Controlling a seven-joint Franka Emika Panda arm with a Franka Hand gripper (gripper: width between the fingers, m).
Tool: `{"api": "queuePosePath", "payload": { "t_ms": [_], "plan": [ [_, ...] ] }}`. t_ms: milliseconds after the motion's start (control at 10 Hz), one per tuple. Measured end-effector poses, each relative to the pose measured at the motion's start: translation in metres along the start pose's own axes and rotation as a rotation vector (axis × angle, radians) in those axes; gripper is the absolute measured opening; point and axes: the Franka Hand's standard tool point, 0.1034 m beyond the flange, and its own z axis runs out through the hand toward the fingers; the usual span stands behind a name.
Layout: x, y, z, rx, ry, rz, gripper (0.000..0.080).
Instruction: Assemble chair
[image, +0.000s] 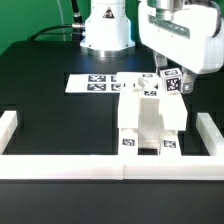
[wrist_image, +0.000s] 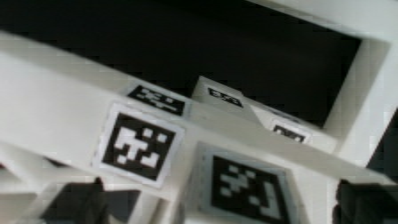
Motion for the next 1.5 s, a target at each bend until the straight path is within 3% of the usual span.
{"api": "queuePosePath", "payload": {
  "t_ms": [1500],
  "plan": [
    [0.0009,0.0010,0.0003,-0.021,0.009,-1.026,0.0649]
  ]
}}
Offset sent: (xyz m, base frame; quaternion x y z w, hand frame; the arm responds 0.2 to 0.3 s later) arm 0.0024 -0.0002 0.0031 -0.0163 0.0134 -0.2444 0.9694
